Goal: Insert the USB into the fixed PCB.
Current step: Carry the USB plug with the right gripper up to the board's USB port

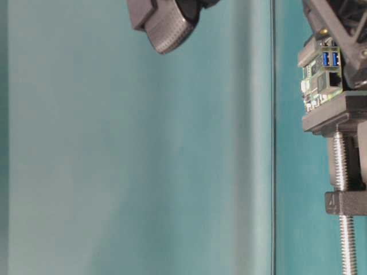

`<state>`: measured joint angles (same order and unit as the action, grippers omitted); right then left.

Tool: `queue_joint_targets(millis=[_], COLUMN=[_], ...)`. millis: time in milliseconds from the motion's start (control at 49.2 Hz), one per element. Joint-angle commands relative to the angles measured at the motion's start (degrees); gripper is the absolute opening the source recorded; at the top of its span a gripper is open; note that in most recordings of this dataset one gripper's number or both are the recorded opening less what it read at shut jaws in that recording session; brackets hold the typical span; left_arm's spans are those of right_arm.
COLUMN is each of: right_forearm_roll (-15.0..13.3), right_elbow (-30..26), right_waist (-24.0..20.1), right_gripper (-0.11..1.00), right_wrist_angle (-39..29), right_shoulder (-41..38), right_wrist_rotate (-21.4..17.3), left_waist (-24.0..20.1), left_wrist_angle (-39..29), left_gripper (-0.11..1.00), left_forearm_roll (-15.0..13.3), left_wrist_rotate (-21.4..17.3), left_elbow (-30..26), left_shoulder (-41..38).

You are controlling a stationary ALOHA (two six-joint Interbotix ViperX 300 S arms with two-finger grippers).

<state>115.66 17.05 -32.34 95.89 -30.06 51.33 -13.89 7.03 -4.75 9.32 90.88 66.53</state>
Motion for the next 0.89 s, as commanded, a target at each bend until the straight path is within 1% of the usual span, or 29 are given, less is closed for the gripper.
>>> queue_joint_targets(millis=[0, 651, 874], right_forearm_roll=[-0.26, -0.26, -0.35], right_elbow=[-0.35, -0.18, -0.53], right_waist=[0.18, 0.70, 0.88], right_gripper=[0.21, 0.21, 0.21], right_wrist_angle=[0.26, -0.88, -0.26], right_shoulder=[2.64, 2.72, 2.90], right_wrist_rotate=[0.18, 1.58, 3.34], left_waist=[-0.09, 0.00, -0.09], left_wrist_angle=[0.26, 0.26, 0.26], left_gripper=[0.93, 0.93, 0.93], left_forearm_roll=[0.26, 0.26, 0.26], left_wrist_rotate=[0.62, 0.62, 0.62], left_elbow=[-0.70, -0.70, -0.70], left_shoulder=[-0.35, -0.35, -0.35])
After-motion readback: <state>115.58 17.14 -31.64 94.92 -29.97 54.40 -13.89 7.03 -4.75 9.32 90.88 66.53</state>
